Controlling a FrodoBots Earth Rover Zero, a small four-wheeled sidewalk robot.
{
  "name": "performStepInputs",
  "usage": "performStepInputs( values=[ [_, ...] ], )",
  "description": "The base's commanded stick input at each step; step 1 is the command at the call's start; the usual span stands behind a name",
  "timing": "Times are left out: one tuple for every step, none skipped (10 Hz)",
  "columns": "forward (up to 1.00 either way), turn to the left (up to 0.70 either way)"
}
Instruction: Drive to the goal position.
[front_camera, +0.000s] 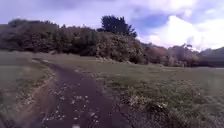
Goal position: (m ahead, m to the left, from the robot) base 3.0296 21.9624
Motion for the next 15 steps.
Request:
performStepInputs(
  values=[
    [0.85,0.29],
    [0.85,0.11],
    [0.85,0.03],
    [0.85,0.0],
    [0.85,0.0],
    [0.85,0.0],
    [0.85,0.0],
    [0.85,0.0],
    [0.85,0.0],
    [0.85,0.0],
    [0.85,0.0],
    [0.85,0.0],
    [0.85,0.01],
    [0.85,0.09],
    [0.85,0.17]
  ],
)
